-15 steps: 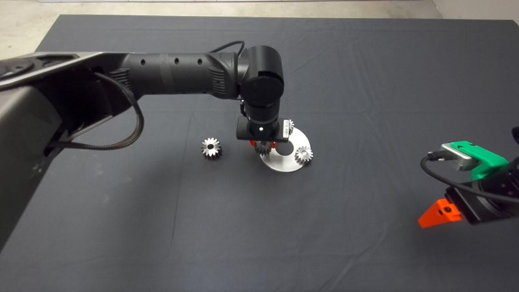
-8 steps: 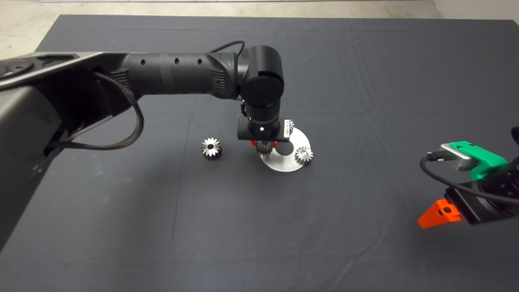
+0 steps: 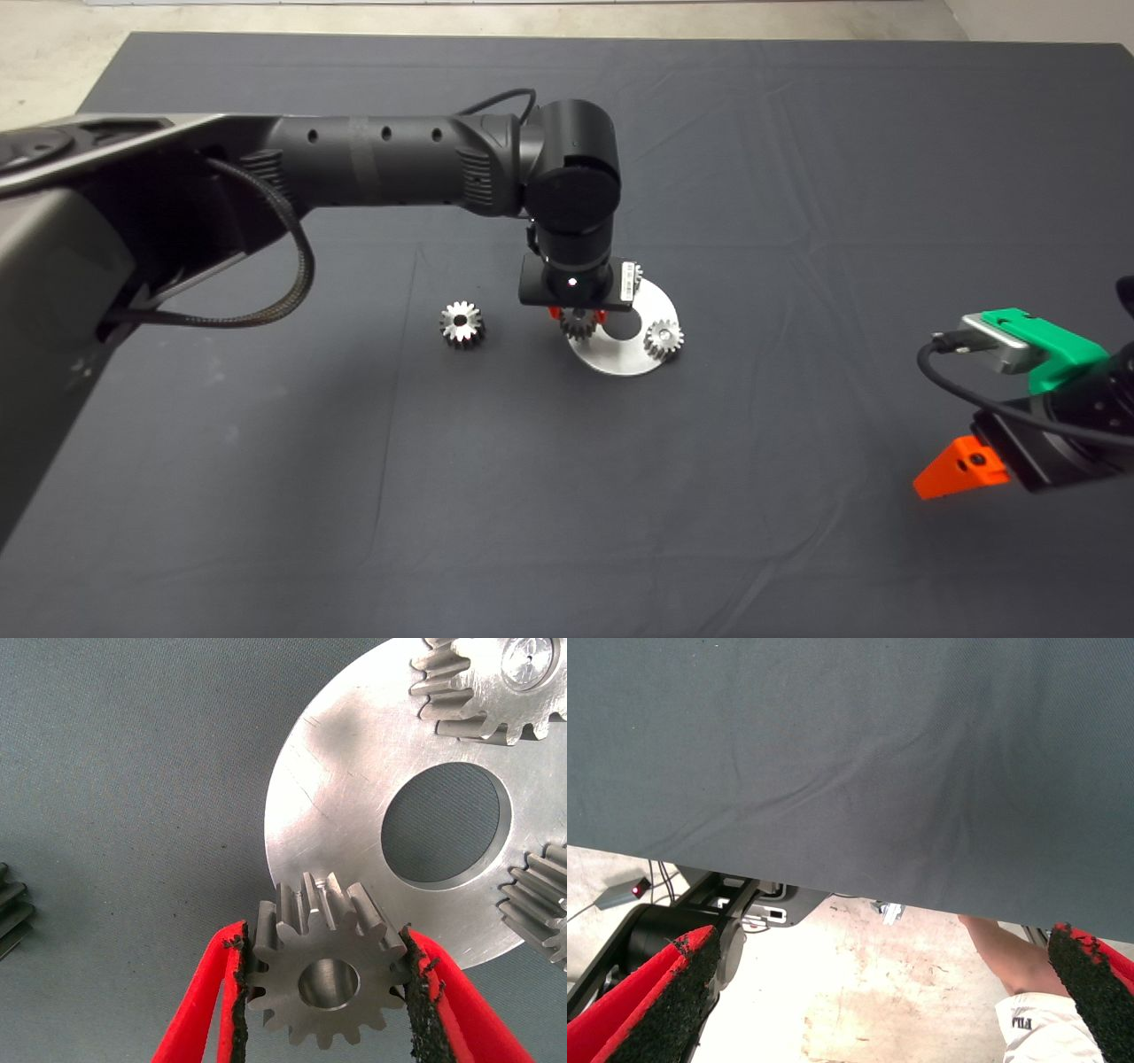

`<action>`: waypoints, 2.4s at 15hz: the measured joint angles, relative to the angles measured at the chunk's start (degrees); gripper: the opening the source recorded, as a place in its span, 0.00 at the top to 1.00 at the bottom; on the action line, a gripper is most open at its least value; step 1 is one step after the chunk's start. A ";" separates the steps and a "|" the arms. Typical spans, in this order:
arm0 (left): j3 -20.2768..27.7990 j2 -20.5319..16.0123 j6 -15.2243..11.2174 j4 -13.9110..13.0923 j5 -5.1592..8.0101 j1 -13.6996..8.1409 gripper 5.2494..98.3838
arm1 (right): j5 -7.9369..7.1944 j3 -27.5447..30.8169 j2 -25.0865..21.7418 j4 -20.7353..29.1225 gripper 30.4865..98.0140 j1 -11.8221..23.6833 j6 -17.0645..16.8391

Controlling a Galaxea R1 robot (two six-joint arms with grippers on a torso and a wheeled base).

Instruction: Remove an incorrectly installed larger gear and replace it with the correct smaller gear

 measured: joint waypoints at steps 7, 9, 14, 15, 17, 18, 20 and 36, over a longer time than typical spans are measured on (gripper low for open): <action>1.32 0.00 -0.03 -0.18 -0.02 0.00 0.68 | -0.02 -0.02 0.11 0.00 0.00 0.02 -0.40; 2.18 0.00 -0.05 -0.18 -0.02 0.00 0.68 | 0.00 -0.02 0.12 0.00 0.00 0.01 -0.41; 2.36 0.00 -0.02 -0.21 -0.02 0.00 0.68 | 0.00 -0.02 0.12 0.00 0.00 0.01 -0.43; 2.34 0.00 0.15 -0.21 -0.02 0.00 0.68 | 0.00 0.00 0.11 0.00 0.00 0.00 -0.41; 2.34 0.00 0.20 -0.21 -0.02 0.00 0.68 | 0.00 0.00 0.11 0.00 0.00 0.02 -0.43; 2.34 0.00 0.39 -0.21 0.00 0.00 0.68 | 0.00 -0.01 0.12 0.00 0.00 0.00 -0.41; 2.34 0.02 0.47 -0.21 0.02 0.00 0.68 | 0.00 0.00 0.11 0.00 0.00 0.00 -0.42; 1.69 0.20 0.80 -0.02 0.06 0.02 0.68 | 0.00 0.00 0.13 0.00 0.00 0.00 -0.44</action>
